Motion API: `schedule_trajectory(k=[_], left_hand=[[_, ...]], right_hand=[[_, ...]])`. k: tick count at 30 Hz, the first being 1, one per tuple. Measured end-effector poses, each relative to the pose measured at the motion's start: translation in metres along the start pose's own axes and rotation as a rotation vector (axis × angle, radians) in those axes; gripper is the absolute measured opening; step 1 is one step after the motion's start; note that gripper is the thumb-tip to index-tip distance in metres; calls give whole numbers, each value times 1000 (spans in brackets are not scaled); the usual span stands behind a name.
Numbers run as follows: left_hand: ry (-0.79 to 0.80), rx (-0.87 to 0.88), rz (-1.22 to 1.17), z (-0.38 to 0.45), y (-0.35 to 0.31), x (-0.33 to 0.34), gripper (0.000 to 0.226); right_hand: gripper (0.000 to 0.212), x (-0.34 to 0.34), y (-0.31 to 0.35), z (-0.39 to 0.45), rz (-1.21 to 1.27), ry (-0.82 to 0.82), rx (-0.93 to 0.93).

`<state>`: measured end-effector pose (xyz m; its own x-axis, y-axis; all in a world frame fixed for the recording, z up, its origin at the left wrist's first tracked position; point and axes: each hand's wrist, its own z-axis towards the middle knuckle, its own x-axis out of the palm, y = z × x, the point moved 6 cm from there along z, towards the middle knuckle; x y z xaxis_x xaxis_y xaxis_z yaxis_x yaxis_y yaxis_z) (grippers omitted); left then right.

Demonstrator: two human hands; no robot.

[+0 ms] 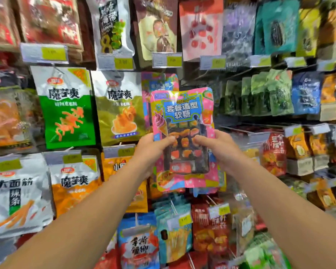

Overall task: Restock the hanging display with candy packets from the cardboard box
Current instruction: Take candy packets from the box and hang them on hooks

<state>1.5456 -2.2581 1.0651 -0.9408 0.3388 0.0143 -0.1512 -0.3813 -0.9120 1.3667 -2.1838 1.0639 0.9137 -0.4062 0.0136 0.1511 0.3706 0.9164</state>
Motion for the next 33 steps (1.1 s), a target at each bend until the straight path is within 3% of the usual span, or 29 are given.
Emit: schedule_trajectory(k=[3,6,7,11,14,18,20,23,29,31,33], left_hand=[[-12,41,27,31,-8,3,13],[-29,53,20,54,-17,7,2],[-40,52,40,59,-17,7,5],[-98,11,102,76,-13,2,10],[-153,-18,139,88,-17,-6,15],[-265,12,88,100,-28,-14,18],[-285,22,67,106,-32,-16,4],[-309,54,73,111,-39,-16,13],[-349,94,156,112,-43,-27,17],[-363,99,145,114,-44,-30,4],[-397,105,134,116,-46,-32,10]], right_hand=[[7,-2,7,29,-4,17,-15],[41,-6,14,58,-77,26,-35],[43,-8,16,68,-96,18,-35],[26,-14,35,104,-95,4,-58],[43,-14,56,130,-159,-36,-97],[34,-1,88,167,-351,-8,-193],[37,13,97,179,-413,28,-239],[46,30,110,192,-464,37,-314],[71,44,142,197,-177,80,-407],[65,43,151,195,-66,108,-437],[56,41,159,197,89,164,-454]])
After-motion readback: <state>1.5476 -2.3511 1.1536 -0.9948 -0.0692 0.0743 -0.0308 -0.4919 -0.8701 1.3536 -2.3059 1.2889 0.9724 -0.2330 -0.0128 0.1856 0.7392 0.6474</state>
